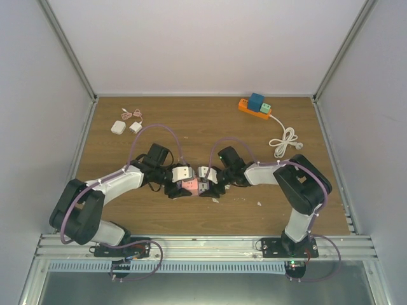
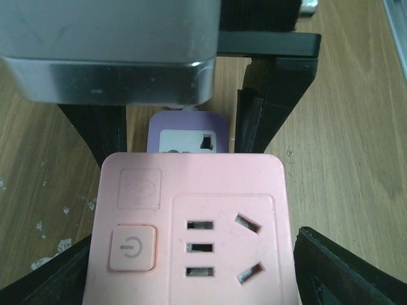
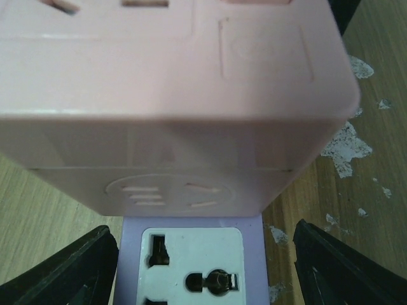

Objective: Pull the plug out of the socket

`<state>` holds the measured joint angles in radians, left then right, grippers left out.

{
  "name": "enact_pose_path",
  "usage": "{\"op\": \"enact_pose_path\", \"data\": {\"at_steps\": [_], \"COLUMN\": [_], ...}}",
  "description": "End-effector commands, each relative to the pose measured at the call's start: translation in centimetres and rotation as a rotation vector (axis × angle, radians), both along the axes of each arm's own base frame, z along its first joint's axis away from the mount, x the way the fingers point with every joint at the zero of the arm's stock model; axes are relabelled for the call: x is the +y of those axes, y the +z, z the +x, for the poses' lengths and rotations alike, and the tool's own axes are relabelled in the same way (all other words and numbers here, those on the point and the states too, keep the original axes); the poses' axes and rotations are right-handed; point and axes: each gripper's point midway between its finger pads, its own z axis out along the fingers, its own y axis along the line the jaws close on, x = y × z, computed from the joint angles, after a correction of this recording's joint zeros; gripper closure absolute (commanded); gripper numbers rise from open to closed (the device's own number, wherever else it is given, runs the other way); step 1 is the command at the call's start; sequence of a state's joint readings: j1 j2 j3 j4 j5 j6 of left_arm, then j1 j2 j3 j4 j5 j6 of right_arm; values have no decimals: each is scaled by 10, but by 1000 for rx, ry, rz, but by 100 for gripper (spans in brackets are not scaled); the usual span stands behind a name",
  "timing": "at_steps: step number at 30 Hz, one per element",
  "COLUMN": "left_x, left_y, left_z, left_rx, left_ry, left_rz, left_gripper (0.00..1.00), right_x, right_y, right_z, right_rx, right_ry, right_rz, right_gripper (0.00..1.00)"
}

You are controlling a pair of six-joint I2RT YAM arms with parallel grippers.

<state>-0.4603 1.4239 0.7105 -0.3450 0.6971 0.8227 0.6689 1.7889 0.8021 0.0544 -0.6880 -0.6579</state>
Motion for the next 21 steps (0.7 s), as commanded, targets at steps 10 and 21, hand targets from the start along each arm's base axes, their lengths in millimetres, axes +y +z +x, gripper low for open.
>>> {"op": "enact_pose_path", "data": {"at_steps": [10, 21], "left_x": [-4, -4], "left_y": [5, 0], "left_z": [-5, -6], "left_rx": [-53, -100], "left_ry": [-11, 4], "left_rz": [-37, -36], "left_gripper": [23, 22], "right_x": [6, 9], "right_y": [-6, -4], "right_z": [-9, -16], "right_rx": [18, 18], "right_ry": [35, 65], "right_rz": [26, 38], "right_gripper": [48, 63]}}
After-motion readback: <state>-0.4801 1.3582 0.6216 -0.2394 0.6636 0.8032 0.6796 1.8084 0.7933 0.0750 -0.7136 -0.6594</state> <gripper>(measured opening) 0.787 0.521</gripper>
